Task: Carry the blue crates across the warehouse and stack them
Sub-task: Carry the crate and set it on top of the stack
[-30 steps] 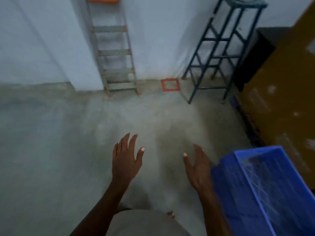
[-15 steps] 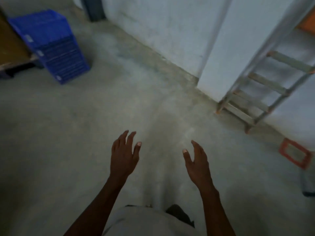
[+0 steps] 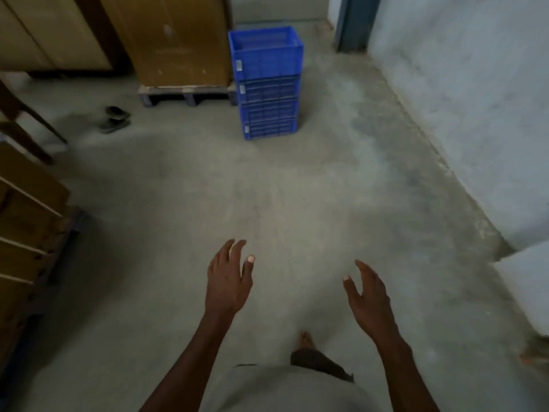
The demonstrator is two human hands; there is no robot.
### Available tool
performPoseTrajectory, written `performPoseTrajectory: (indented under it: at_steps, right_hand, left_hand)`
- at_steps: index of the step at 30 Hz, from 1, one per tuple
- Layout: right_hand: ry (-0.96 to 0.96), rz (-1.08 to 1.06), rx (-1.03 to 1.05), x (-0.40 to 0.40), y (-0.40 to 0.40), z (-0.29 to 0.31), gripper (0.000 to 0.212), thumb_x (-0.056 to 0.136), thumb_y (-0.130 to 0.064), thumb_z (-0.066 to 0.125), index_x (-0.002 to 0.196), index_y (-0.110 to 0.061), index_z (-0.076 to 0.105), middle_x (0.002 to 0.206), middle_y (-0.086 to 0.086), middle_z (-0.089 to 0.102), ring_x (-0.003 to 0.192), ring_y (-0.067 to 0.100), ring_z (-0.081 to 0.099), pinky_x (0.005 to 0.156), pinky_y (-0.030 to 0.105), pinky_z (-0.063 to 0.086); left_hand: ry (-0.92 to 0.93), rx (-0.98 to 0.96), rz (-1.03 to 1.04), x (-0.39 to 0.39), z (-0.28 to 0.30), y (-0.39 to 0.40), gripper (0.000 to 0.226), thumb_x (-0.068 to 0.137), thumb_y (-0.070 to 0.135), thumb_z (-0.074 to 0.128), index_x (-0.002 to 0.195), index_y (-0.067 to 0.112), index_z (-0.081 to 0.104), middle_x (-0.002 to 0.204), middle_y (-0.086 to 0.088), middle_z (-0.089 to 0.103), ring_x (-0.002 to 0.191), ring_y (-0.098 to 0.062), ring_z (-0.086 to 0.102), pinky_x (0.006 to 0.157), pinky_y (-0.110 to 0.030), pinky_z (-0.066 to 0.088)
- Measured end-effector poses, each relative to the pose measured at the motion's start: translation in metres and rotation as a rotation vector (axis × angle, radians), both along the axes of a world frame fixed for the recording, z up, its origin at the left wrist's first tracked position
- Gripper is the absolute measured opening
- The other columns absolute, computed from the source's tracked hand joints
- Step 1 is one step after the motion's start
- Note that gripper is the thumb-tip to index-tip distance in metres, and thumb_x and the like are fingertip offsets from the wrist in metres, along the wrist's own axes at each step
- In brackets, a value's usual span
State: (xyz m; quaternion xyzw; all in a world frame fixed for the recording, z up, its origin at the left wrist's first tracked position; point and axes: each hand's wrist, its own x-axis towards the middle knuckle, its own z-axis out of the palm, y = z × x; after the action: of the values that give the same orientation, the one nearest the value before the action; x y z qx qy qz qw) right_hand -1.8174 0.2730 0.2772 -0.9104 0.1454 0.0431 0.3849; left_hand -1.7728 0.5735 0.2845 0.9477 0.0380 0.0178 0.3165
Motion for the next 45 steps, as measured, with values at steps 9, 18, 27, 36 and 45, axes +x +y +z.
performPoseTrajectory:
  at_steps: [9,18,27,36,45]
  right_hand:
    - [-0.066,0.222,-0.089,0.256,-0.008,0.018,0.066,0.094,-0.064,0.033,0.146,-0.025,0.041,0.151,0.002,0.044,0.142,0.024,0.035,0.113,0.05,0.033]
    - [-0.092,0.238,-0.208,0.501,0.018,0.01,0.066,0.096,-0.063,0.034,0.154,-0.031,0.028,0.163,0.002,0.024,0.152,0.023,0.014,0.118,0.048,0.019]
    - [-0.09,0.157,-0.07,0.713,0.046,0.039,0.065,0.098,-0.057,0.038,0.155,-0.032,0.021,0.162,-0.003,0.026,0.15,0.019,0.019,0.117,0.047,0.021]
    - [-0.169,0.143,-0.034,0.956,0.063,0.017,0.059,0.098,-0.045,0.049,0.151,-0.023,0.034,0.153,0.003,0.041,0.142,0.021,0.034,0.114,0.042,0.029]
    - [-0.222,0.196,-0.058,1.187,0.087,0.01,0.057,0.097,-0.046,0.048,0.144,-0.012,0.047,0.146,0.013,0.05,0.138,0.031,0.042,0.111,0.044,0.036]
  left_hand:
    - [0.008,0.018,0.15,0.179,0.011,-0.017,0.059,0.101,0.058,0.031,0.15,0.026,0.041,0.158,-0.005,0.038,0.146,-0.024,0.031,0.117,-0.044,0.024]
    - [-0.012,0.021,0.167,0.436,-0.008,0.005,0.062,0.101,0.059,0.023,0.153,0.028,0.038,0.163,-0.004,0.031,0.149,-0.025,0.027,0.12,-0.044,0.02]
    - [-0.042,-0.007,0.071,0.677,0.021,0.015,0.064,0.098,0.063,0.026,0.15,0.03,0.043,0.16,-0.003,0.036,0.147,-0.023,0.031,0.118,-0.044,0.024]
    - [-0.03,0.017,0.1,0.907,0.01,0.037,0.066,0.096,0.065,0.027,0.147,0.029,0.047,0.158,-0.005,0.04,0.145,-0.024,0.034,0.116,-0.043,0.027]
    - [-0.018,-0.009,0.171,1.098,0.015,0.06,0.066,0.095,0.065,0.028,0.145,0.028,0.049,0.156,-0.004,0.041,0.145,-0.023,0.034,0.117,-0.043,0.027]
